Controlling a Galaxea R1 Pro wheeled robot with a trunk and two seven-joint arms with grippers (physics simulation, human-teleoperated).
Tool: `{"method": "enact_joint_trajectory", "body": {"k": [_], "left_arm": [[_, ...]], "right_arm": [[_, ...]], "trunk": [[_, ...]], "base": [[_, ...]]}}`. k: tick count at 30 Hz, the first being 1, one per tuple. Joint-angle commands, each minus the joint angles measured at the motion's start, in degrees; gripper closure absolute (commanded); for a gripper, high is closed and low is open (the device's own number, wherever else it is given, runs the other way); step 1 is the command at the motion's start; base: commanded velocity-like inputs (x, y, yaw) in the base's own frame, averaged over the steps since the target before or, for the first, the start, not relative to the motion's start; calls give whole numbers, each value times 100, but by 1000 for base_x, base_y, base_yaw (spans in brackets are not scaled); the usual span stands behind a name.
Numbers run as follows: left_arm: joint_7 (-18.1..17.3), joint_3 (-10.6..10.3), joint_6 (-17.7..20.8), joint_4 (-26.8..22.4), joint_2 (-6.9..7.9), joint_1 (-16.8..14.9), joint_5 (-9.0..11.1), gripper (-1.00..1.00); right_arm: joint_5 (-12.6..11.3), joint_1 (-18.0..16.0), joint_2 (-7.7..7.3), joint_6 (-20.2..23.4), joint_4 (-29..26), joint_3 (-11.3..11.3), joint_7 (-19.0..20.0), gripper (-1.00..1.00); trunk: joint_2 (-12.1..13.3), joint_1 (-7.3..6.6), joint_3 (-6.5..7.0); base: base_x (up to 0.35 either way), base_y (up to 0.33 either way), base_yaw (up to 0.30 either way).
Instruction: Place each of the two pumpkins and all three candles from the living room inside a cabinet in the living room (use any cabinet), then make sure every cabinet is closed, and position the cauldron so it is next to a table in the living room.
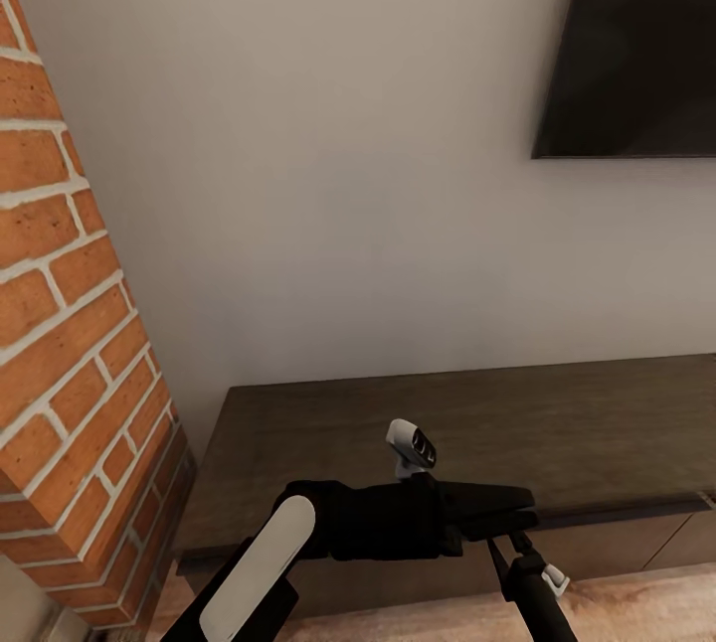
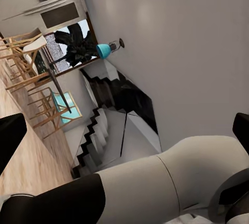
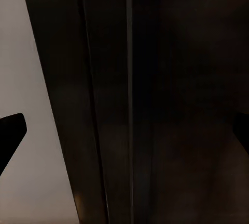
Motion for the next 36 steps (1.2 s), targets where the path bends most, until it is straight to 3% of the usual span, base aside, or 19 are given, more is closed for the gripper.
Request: {"method": "enact_joint_trajectory", "body": {"k": [1, 36], "left_arm": [[-21, 0, 19, 3, -1, -3, -7, -100], [-12, -19, 11, 3, -7, -3, -7, -100]], "right_arm": [[-38, -3, -1, 60, 3, 2, 17, -100], [-37, -3, 0, 69, 12, 2, 8, -100]], "trunk": [[-2, -1, -5], [-2, -1, -5]], "base": [[0, 0, 0], [-4, -10, 0]]}}
